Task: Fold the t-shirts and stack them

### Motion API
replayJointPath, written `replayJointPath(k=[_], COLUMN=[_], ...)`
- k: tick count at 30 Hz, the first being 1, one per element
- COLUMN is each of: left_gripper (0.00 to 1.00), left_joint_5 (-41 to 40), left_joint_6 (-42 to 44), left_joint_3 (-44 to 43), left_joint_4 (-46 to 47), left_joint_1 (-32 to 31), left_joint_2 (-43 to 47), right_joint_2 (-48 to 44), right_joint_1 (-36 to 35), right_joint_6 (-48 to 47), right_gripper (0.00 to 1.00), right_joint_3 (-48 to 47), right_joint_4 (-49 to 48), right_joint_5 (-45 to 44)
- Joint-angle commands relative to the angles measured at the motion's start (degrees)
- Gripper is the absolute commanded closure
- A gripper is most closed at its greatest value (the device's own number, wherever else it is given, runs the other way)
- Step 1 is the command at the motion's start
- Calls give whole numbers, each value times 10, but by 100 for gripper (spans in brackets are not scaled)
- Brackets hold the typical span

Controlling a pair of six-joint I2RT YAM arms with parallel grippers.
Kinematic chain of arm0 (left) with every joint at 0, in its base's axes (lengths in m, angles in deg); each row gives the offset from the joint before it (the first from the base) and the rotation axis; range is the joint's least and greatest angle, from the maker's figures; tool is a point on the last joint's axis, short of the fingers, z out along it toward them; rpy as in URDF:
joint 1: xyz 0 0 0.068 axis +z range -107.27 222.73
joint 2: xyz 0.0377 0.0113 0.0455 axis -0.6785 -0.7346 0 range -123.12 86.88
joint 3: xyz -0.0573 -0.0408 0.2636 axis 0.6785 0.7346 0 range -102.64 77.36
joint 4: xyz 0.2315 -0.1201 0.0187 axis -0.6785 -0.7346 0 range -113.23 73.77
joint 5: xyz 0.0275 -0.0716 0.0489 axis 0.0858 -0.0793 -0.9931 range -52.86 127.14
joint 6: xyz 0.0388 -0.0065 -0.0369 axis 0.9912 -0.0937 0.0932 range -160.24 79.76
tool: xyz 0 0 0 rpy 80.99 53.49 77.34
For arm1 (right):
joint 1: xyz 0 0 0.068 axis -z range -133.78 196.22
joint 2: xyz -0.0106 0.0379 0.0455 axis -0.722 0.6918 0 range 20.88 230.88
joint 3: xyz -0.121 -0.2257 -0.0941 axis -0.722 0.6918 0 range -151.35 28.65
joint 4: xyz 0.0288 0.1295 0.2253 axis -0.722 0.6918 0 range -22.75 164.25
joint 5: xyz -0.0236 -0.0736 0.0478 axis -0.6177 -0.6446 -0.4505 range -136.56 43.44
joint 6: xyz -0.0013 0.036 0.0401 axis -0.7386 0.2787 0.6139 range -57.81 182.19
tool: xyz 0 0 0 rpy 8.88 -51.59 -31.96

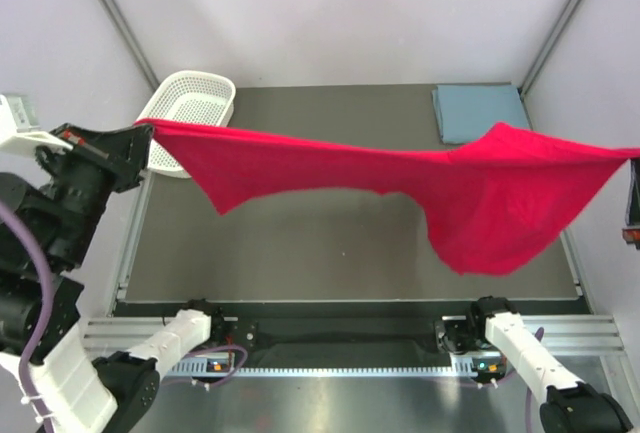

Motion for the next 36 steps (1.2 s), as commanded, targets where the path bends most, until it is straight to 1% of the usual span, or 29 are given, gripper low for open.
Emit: replayJointPath(k=[1,3,7,10,11,12,13,14,16,17,18,19,20,21,24,25,27,28,29,30,31,32,33,34,35,36], left_gripper=[100,100,100,100,100,100,100,100,100,100,100,100,100,100,100,100,100,100,100,100,100,100,100,100,100,100], left_joint_5=[7,2,-25,-41,-42,-41,-38,-35,-36,-44,-70,-76,-76,-79,-75,-63,-56,-54,-32,-22,-21,-20,-11,-4,3,22], left_joint_6=[-6,-10,-18,-25,-24,-26,-26,-27,-26,-28,-41,-42,-42,-45,-47,-47,-38,-35,-31,-15,-8,-4,1,2,2,2], left_joint_3=[-66,-66,-53,-21,-7,18,27,35,65,80,115,136,162,202,230,232,239,239,237,220,203,180,128,98,70,24], left_joint_4=[-23,-22,-26,-12,7,17,26,44,64,73,91,109,134,153,197,221,254,286,305,320,328,326,323,316,312,314], left_joint_1=[-6,-13,-32,-45,-45,-47,-47,-47,-47,-46,-46,-46,-46,-44,-35,-29,-16,-14,-8,0,1,2,9,14,16,22], left_joint_2=[6,13,13,2,-1,-8,-25,-36,-63,-71,-78,-88,-94,-102,-161,-201,-245,-292,-318,-347,-410,-444,-478,-539,-566,-614], right_joint_2=[4,8,12,12,10,7,5,0,-5,-10,-12,-13,-14,-13,16,28,67,81,115,132,147,182,200,219,250,265], right_joint_1=[-1,-1,-2,-1,-1,-1,-1,-1,-1,-1,-2,-1,-1,-1,-1,-1,-1,1,2,4,11,16,29,36,44,55], right_joint_6=[32,46,56,48,44,41,41,41,41,45,46,46,48,48,44,41,31,24,19,13,12,9,8,10,11,12], right_gripper=[100,100,100,100,100,100,100,100,100,100,100,100,100,100,100,100,100,100,100,100,100,100,100,100,100,100], right_joint_3=[-83,-112,-104,-37,-13,40,70,131,195,258,292,323,353,408,486,498,534,542,550,555,558,564,562,559,553,550], right_joint_4=[62,79,71,29,14,-23,-43,-61,-120,-142,-162,-181,-222,-238,-309,-323,-378,-392,-403,-428,-445,-458,-480,-490,-501,-520], right_joint_5=[-4,-2,1,2,3,5,6,6,10,7,8,6,4,2,2,1,1,-1,-1,0,1,3,9,11,17,24])
